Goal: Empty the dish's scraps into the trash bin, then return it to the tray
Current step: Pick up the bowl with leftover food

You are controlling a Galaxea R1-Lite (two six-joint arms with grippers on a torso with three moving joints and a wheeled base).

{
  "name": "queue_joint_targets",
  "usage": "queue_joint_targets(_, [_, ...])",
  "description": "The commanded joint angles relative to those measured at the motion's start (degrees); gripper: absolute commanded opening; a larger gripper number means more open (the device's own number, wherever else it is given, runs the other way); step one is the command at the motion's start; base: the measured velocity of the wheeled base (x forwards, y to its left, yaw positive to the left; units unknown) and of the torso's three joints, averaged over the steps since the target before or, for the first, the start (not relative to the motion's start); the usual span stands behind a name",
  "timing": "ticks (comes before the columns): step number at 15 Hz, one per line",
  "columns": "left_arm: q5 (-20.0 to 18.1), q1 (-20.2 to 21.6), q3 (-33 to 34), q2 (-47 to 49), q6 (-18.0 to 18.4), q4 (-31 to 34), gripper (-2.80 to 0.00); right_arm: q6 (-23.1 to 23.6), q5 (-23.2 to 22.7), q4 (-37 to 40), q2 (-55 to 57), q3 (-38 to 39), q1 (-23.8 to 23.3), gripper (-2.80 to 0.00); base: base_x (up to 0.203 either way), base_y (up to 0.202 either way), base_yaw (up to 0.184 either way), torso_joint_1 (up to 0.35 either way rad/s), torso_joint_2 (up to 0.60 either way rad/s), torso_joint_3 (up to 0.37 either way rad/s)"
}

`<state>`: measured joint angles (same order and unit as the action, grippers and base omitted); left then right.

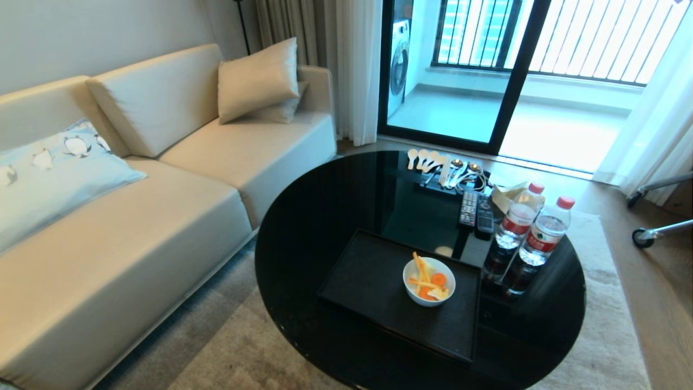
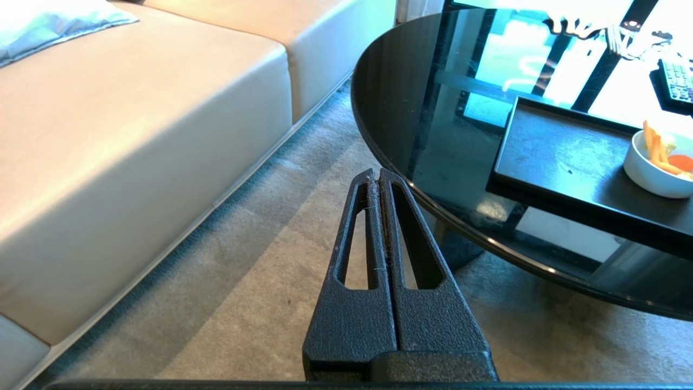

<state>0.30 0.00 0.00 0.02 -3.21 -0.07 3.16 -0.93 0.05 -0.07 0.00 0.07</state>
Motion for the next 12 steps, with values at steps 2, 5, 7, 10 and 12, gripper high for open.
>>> queue_joint_targets(2, [0.05, 0.0, 0.0, -0.02, -0.04, -0.01, -2.8, 0.27, -0.04, -0.05, 0.07, 0.0, 0.01, -2.8, 0.0, 0.0, 0.0, 0.0, 0.0, 0.0])
queue_joint_targets(5, [0.05, 0.0, 0.0, -0.02, -0.04, -0.01, -2.8, 0.71, -0.2, -0.05, 0.07, 0.0, 0.01, -2.8, 0.0, 0.0, 0.0, 0.0, 0.0, 0.0])
queue_joint_targets(7, [0.05, 0.0, 0.0, -0.02, -0.04, -0.01, -2.8, 0.79, -0.39, -0.05, 0.07, 0.0, 0.01, -2.8, 0.0, 0.0, 0.0, 0.0, 0.0, 0.0])
queue_joint_targets(10, [0.05, 0.0, 0.0, 0.06, -0.04, -0.01, -2.8, 0.62, -0.3, 0.04, 0.07, 0.0, 0.01, -2.8, 0.0, 0.0, 0.0, 0.0, 0.0, 0.0])
queue_joint_targets(12, [0.05, 0.0, 0.0, -0.02, -0.04, -0.01, -2.8, 0.94, -0.39, 0.04, 0.07, 0.0, 0.01, -2.8, 0.0, 0.0, 0.0, 0.0, 0.0, 0.0])
